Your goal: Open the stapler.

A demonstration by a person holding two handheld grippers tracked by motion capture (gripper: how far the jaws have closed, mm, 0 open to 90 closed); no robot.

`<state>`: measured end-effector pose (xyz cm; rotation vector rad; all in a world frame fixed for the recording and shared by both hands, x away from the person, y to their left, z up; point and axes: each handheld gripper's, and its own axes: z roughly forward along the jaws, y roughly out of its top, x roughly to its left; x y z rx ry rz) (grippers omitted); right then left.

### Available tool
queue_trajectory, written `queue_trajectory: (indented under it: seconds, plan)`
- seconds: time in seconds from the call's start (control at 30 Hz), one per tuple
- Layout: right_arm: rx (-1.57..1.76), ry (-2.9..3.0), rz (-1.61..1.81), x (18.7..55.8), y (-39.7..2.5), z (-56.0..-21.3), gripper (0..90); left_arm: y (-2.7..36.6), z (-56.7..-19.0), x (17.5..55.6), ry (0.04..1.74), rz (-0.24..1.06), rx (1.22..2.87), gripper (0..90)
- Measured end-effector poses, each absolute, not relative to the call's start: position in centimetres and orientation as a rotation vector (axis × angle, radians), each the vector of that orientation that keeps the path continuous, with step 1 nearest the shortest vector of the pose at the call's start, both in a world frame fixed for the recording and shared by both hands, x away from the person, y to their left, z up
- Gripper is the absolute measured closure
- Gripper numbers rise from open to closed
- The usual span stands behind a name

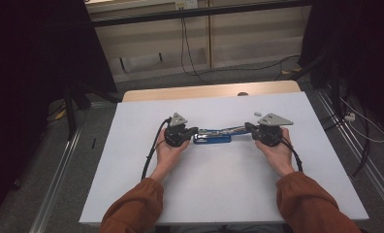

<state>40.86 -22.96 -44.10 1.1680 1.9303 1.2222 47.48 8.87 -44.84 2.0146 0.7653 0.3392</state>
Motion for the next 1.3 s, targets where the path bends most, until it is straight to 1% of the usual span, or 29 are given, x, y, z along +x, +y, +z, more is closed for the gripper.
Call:
queue_trajectory:
  seconds: [0.67, 0.93, 1.1, 1.3]
  plan:
    - [1.193, 1.965, 1.201, 41.24, -23.14, -44.78, 90.0, 8.88, -44.85, 47.5, 0.77, 0.334, 2.012, 90.0]
    - [1.19, 1.97, 1.199, 41.42, -23.11, -44.85, 90.0, 8.8, -44.8, 47.39, 0.761, 0.347, 2.016, 90.0]
    - [1.207, 1.957, 1.209, 41.38, -23.24, -44.79, 89.9, 8.61, -44.59, 47.22, 0.75, 0.38, 2.025, 90.0]
    - [1.2, 1.961, 1.219, 41.4, -23.26, -44.77, 88.3, 8.66, -44.28, 47.13, 0.741, 0.387, 2.005, 90.0]
